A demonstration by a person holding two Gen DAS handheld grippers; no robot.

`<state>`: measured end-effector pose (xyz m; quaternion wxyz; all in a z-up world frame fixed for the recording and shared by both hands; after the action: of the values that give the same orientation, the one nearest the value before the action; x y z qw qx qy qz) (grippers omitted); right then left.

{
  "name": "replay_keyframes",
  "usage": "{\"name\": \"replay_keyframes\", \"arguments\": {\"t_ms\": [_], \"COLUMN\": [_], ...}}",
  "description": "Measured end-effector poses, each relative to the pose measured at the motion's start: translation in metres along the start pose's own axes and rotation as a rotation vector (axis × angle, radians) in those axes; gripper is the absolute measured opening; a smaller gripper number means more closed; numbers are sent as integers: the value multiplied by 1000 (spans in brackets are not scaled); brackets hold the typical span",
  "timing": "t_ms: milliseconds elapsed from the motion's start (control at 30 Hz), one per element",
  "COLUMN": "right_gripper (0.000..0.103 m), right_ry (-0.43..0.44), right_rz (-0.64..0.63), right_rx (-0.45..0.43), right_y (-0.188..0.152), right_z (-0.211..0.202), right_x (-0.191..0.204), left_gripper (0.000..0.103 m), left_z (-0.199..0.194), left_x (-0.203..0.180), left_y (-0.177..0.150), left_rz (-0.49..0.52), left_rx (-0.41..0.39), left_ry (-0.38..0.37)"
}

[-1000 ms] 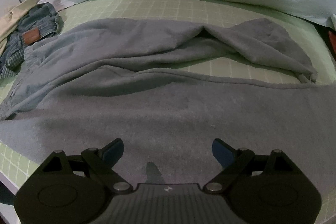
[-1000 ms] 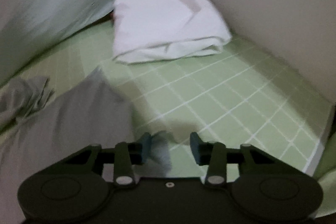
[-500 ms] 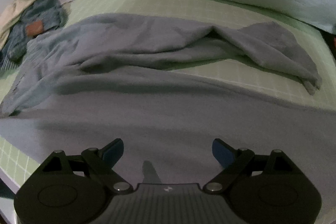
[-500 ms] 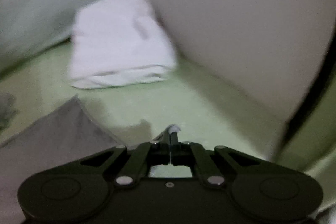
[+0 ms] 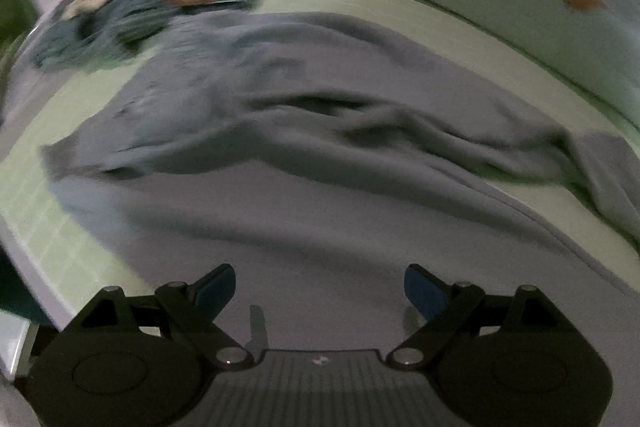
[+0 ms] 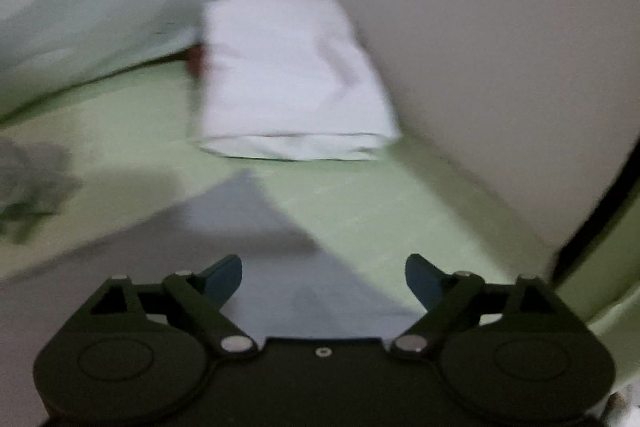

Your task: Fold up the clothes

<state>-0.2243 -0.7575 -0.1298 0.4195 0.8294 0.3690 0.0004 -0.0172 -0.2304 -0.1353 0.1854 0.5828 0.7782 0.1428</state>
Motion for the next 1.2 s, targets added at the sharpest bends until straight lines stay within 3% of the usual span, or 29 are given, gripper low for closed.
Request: {"name": "replay_keyframes", "arguments": {"t_ms": [200,500,633,800,833,867,1067,1200], "right_gripper": [93,93,93,93,93,93,93,93], "right_ry": [150,213,225,221,221,221,218,228], "right_rz": [-55,-180,-143,-155,-158,-161,-191,-207], "right_rx": [-4,-17,7,31,35,39,28,28], "right_y": [1,-10,-15,-24,-24,-24,-18,-16], "right_z": [-56,-135,-159,-172,-175,-177,-185,-188], "right_x": [100,219,256,292,297,301,320,334], "left_gripper": [91,85,73,37,25,9,7,11], "left_z": [8,48,65,80,79,76,41,30], "left_x": [88,134,138,135,136,137,162,209], "left_y": [52,127,132,122,122,122,150,185], "left_rz": [-92,155,294,455,467,467,350,63], "left_rx": [-67,-121,-78,-33,-41,-59,-189,-248], "left_ry": [55,29,-35,-91,-99,-101,-146,-164]}}
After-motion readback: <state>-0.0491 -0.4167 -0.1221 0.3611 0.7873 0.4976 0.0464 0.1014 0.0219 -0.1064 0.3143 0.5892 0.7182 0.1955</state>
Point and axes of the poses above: each gripper's, at about its wrist camera, not at the fingertips, and z roughly the way its jaws point, x to its left, y to its top, the point moved 4 cm from there along z, roughly the way its jaws point, and after that the axes turned 12 degrees about -z, right-handed, at the moved point
